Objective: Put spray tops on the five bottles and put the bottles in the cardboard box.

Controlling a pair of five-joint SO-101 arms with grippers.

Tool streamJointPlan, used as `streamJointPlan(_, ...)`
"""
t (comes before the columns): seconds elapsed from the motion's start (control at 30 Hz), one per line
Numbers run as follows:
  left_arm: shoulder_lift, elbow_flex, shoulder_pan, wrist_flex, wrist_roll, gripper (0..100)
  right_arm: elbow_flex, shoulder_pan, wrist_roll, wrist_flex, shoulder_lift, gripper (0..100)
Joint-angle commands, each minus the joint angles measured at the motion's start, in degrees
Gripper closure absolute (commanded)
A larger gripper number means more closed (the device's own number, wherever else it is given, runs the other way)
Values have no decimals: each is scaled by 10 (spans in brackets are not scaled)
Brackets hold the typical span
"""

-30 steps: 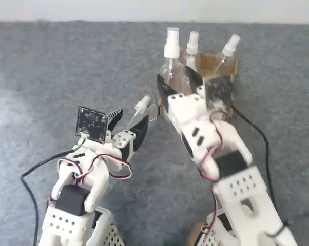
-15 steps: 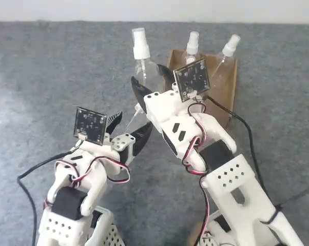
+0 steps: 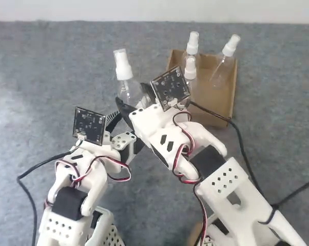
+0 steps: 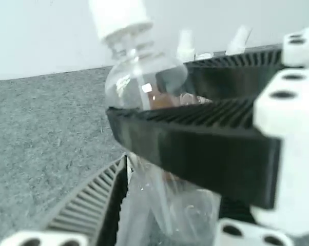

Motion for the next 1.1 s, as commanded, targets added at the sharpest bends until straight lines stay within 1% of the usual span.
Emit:
streamJointPlan(0.0,0,-3,-6,-18,3,735,-64,3,-4,51,-52,992)
streamJointPlan(0.27,0,-3,-6,-18,3,735,-63,35,-4,116,-107,992)
streamJointPlan(0.4,0,-2,-6,-17,3,735,-63,50,-4,116,-107,992)
streamJointPlan(0.47,0,-2,-6,-16,3,735,-64,68,-4,113,-106,992)
streamJointPlan(0.53,0,-1,-6,-15,3,737,-72,106,3,113,-107,992)
streamJointPlan(0.73,0,-1,-5,-15,3,738,-123,270,93,113,-109,992)
streamJointPlan(0.8,0,-1,-5,-15,3,739,-124,321,101,114,-110,992)
streamJointPlan(0.9,0,-1,-5,-17,3,739,-96,371,102,107,-111,992)
streamJointPlan(0.97,0,-1,-5,-17,3,739,-52,386,103,69,-112,992)
streamJointPlan(1.07,0,0,-5,-17,3,739,29,402,106,-34,-106,992)
